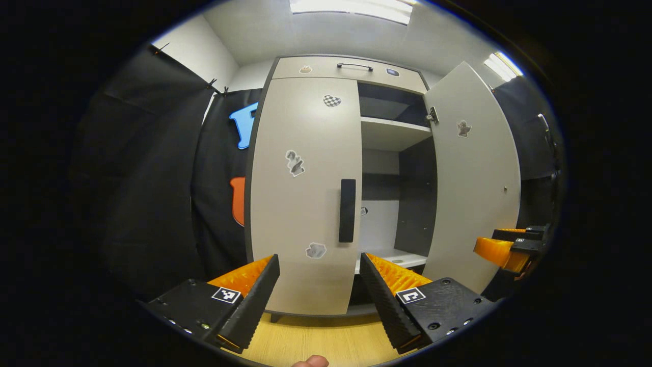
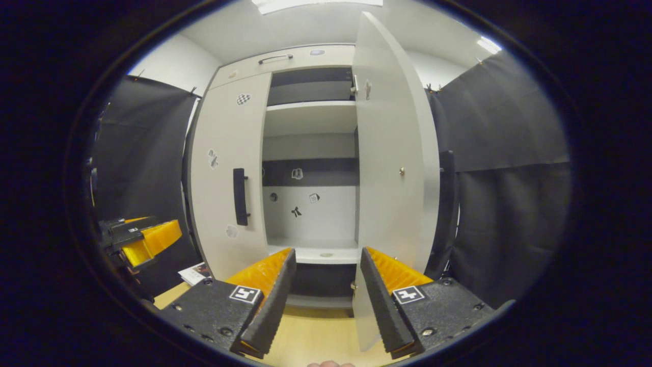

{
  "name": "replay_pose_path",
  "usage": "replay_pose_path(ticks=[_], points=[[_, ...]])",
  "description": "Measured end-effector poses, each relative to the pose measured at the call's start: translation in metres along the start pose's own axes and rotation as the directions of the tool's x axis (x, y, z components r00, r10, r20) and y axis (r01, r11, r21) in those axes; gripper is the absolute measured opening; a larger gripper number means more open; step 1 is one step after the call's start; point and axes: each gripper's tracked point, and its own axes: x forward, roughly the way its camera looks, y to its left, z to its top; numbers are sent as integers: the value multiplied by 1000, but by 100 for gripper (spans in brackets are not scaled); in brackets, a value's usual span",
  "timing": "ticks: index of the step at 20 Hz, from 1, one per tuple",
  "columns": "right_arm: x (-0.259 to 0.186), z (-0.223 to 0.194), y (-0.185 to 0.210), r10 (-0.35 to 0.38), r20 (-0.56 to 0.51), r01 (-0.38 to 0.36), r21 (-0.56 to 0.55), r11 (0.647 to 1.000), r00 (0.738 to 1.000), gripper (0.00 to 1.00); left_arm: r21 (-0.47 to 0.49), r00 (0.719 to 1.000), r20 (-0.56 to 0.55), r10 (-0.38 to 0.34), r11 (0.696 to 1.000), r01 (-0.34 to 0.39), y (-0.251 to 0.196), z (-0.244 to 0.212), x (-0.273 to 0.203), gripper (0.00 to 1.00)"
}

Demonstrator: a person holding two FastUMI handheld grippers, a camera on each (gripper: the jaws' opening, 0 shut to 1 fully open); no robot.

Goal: Open the right door of the double-door shoe cabinet with the right hand, and open the left door with the left hand.

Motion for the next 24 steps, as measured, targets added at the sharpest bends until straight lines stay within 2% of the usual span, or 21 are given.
replay_pose_path(ticks=[3, 6, 11, 13, 15, 20, 21, 22, 23, 24], points=[[-5, 11, 5, 8, 30, -8, -5, 1000, 1000, 84, -3, 999, 35, -30, 1000, 30, -11, 17, 36, 95], [-9, 20, 6, 18, 58, -17, -25, 1000, 998, 84, -11, 998, 9, -65, 998, 65, -27, 17, 80, 95], [-11, 19, 1, 15, 54, -14, -22, 1000, 998, 84, 91, 997, 45, -59, 994, 55, -42, 21, 138, 95], [-13, 18, -5, 8, 51, -7, -9, 1000, 999, 84, 101, 998, 35, -62, 993, 58, -47, 14, 154, 95], [-14, 16, -14, -10, 51, 10, -5, 1000, 999, 84, 94, 998, 23, -53, 994, 50, -49, 11, 165, 96], [-14, 15, -14, 4, 60, -3, -8, 1000, 998, 84, 22, 999, -37, -21, 1000, 22, -38, -3, 188, 96], [-13, 16, -14, 6, 61, -5, -13, 1000, 998, 84, 11, 999, -53, -3, 1000, 4, -33, -5, 188, 89], [-12, 16, -12, 12, 63, -11, -16, 1000, 998, 84, 3, 1000, -27, -6, 1000, 6, -33, -1, 194, 96], [-10, 17, -11, 15, 63, -14, -18, 1000, 998, 84, -10, 999, -37, -8, 1000, 7, -33, -2, 188, 83], [-8, 17, -11, 22, 67, -20, -18, 1000, 998, 84, -11, 1000, -30, 0, 1000, 0, -31, -1, 189, 92]])
